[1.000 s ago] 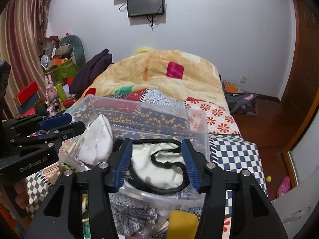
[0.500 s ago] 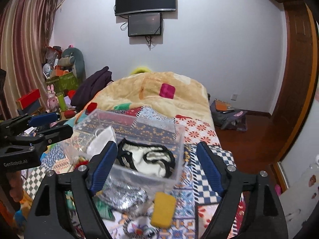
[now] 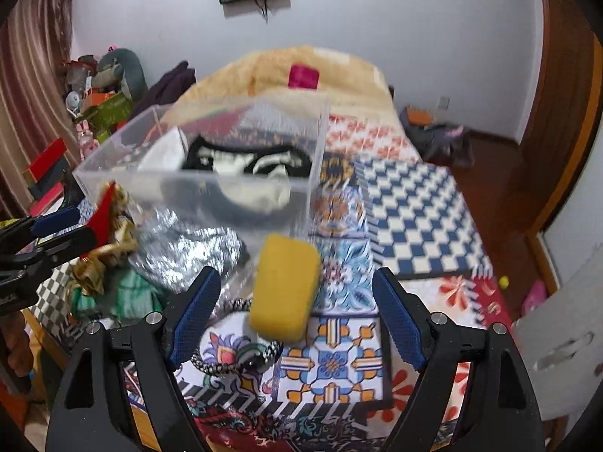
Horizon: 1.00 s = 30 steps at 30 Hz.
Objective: Organize soft objects
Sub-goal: 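Grasp red pouch with left tool while right tool grasps yellow sponge, place both in box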
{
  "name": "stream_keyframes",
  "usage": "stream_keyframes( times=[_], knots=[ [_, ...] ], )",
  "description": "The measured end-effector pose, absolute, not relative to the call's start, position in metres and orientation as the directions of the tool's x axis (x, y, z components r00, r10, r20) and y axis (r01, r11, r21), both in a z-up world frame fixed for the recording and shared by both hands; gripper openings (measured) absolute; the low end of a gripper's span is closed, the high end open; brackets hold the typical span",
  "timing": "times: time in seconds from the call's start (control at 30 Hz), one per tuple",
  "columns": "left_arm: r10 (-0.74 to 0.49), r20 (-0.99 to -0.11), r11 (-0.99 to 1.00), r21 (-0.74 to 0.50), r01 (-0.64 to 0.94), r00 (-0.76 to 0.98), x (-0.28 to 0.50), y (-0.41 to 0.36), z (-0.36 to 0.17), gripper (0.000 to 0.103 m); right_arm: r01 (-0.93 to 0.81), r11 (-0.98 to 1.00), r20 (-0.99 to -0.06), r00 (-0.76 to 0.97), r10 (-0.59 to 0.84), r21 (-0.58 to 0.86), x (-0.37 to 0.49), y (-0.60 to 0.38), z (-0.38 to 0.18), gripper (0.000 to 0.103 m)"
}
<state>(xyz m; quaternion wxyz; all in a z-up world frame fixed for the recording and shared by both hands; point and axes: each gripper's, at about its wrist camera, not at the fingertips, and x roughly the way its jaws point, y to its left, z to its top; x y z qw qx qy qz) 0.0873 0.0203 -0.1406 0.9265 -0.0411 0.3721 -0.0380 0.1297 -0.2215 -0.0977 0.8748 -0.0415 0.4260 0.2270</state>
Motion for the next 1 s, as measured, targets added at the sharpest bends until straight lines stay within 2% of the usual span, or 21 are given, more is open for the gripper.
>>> stream_keyframes(
  times=[0.27,0.33,0.5,1.0],
  knots=[
    [-0.167,-0.687,0.984,-0.156,0.08,0.707,0.084,0.018,-0.146,0.031,-0.44,0.882,-0.776,0.492,0.395,0.17,0.13,-0.227,-0.106,0.031],
    [-0.176,-0.687,0.984,-0.154,0.095,0.706,0.083,0.015,-0.147,0.022,-0.444,0.881,-0.772,0.497,0.396,0.166,0.128,-0.227,-0.105,0.03],
    [-0.17,-0.677,0.985,-0.136,0.105,0.716,0.076,0.012,-0.145,0.012,-0.459,0.874,-0.748,0.522,0.409,0.157,0.117,-0.226,-0.093,0.028],
    [-0.147,-0.544,0.988,-0.12,0.097,0.826,0.052,0.02,-0.087,0.01,-0.492,0.856,-0.634,0.613,0.471,0.16,0.102,-0.229,-0.044,0.028]
  ],
)
